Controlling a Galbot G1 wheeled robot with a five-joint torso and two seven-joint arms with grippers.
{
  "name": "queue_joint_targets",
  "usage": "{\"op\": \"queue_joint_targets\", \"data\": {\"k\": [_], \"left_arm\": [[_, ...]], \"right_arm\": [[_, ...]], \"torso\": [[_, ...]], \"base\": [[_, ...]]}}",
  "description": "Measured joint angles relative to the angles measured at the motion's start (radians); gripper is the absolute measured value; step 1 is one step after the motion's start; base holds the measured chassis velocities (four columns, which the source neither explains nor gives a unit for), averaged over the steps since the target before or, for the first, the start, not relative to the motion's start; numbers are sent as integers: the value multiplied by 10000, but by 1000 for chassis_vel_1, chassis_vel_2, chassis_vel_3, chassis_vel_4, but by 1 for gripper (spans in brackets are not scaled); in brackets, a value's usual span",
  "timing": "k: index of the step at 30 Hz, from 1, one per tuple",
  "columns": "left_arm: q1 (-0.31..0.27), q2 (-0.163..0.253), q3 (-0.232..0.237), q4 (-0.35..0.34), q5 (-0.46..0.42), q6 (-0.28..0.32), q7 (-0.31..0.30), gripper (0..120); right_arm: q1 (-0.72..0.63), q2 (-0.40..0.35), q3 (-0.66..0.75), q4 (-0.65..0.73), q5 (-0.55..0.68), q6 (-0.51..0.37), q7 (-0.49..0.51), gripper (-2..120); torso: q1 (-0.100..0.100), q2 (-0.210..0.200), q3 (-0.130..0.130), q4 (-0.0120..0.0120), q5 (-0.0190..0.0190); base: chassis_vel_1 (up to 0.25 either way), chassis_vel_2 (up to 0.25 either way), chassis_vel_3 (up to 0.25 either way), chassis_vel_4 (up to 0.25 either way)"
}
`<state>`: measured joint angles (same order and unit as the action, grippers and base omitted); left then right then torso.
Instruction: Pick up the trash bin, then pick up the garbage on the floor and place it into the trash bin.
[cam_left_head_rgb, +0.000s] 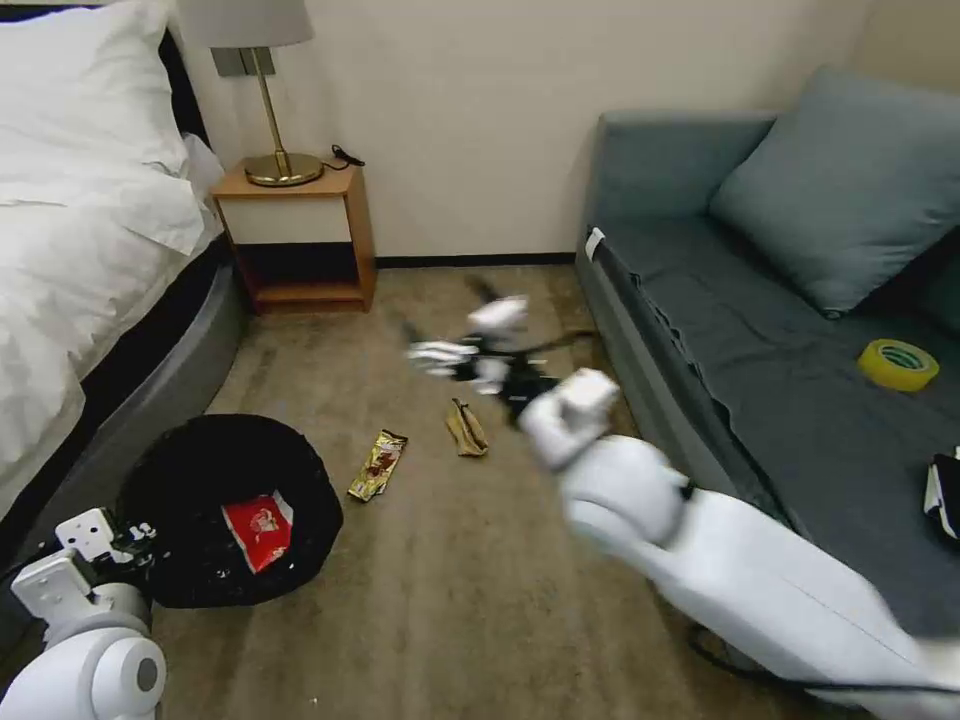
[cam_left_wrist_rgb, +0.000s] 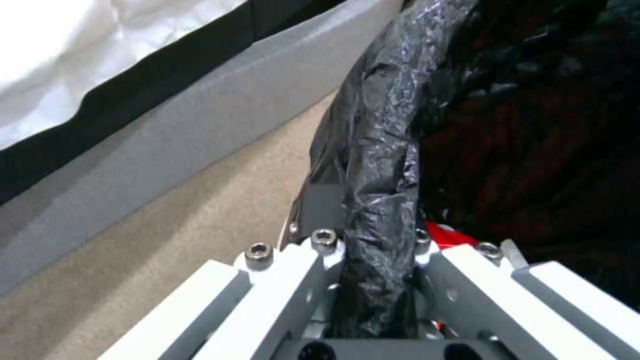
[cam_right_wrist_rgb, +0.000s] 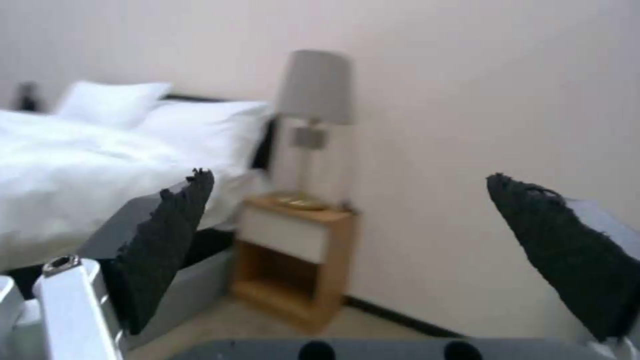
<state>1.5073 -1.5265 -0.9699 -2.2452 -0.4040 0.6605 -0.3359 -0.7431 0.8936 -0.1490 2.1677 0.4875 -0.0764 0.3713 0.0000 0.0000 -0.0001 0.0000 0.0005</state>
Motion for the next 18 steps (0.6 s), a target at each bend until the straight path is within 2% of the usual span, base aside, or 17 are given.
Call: {"op": "queue_joint_targets", "data": {"k": [1,4,5,8,9,10,13,14,17,18], "left_arm": [[0,0,0,0,0,0,0,3],[30,4,-37,0,5,-41,9,3],[30,4,-37,0,5,-41,9,3],[58,18,-79,-20,5,-67,25,3],[58,18,-79,-20,5,-67,25,3],[57,19,-94,-22,6,-72,25,3],[29,31,-98,-24,24,-95,34,3],[29,31,-98,-24,24,-95,34,3],[4,46,-101,-23,25,-98,38,3],[4,46,-101,-23,25,-98,38,3]], "right_arm": [[0,0,0,0,0,0,0,100],[-2312,244,1995,717,-953,-19,230,100],[-2312,244,1995,717,-953,-19,230,100],[-3971,761,3162,1159,-2013,-32,382,100],[-3971,761,3162,1159,-2013,-32,382,100],[-4591,992,3369,1284,-2334,-33,418,100],[-6253,2014,3584,1605,-3284,-60,564,100],[-6253,2014,3584,1605,-3284,-60,564,100],[-7086,3041,3438,1619,-3981,95,579,100],[-7086,3041,3438,1619,-3981,95,579,100]], "torso": [[0,0,0,0,0],[0,0,0,-2,-2],[0,0,0,-2,-2],[1,0,0,2,-6],[1,0,0,2,-6],[0,0,0,0,-5],[0,0,-1,-2,-8],[0,0,-1,-2,-8],[0,0,0,0,-6],[0,0,0,0,-6]], "base": [[0,0,0,0],[0,0,0,0],[0,0,0,0],[0,0,0,0],[0,0,0,0],[0,0,0,0],[0,0,0,0],[0,0,0,0],[0,0,0,0],[0,0,0,0]]}}
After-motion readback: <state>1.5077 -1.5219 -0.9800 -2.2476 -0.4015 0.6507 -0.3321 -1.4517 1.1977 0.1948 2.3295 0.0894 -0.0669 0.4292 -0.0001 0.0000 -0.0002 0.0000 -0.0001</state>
